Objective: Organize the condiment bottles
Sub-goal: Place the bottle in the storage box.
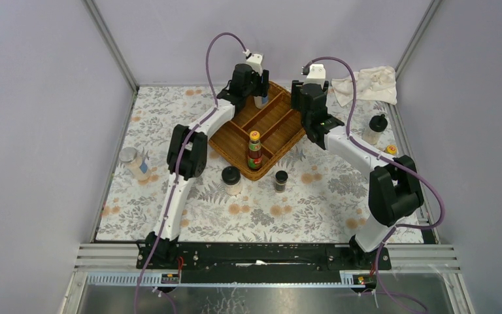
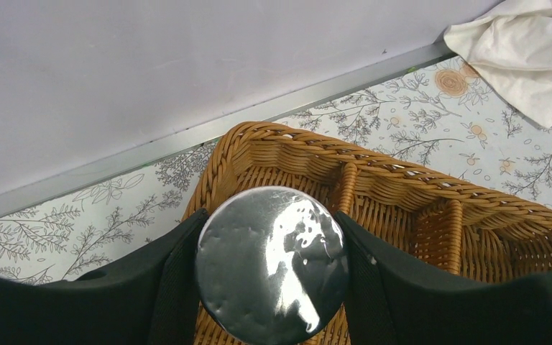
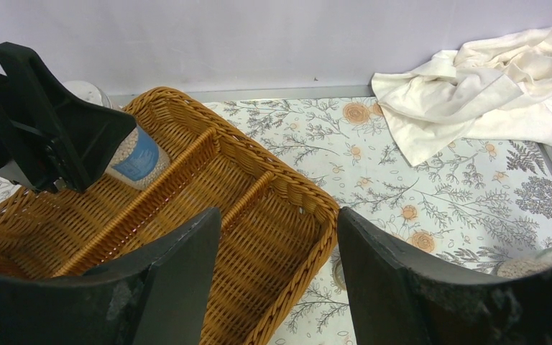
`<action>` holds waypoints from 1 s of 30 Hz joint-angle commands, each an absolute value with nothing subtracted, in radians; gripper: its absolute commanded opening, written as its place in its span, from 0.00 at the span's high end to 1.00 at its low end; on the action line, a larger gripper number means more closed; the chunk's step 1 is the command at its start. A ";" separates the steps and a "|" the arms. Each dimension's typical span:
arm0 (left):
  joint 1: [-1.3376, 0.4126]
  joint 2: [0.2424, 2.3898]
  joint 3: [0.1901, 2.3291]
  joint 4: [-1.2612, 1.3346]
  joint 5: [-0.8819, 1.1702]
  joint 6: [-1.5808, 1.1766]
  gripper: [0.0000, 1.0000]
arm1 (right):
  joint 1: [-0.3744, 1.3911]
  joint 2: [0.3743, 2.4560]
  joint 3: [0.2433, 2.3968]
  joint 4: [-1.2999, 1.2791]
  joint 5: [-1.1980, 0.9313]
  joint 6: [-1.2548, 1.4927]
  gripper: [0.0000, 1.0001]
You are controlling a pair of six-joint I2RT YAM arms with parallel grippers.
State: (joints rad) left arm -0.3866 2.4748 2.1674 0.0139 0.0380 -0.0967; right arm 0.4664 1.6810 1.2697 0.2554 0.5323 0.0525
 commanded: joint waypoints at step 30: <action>-0.400 2.518 2.245 0.086 0.036 -0.064 0.17 | 0.444 1.721 1.261 0.320 0.520 0.058 0.33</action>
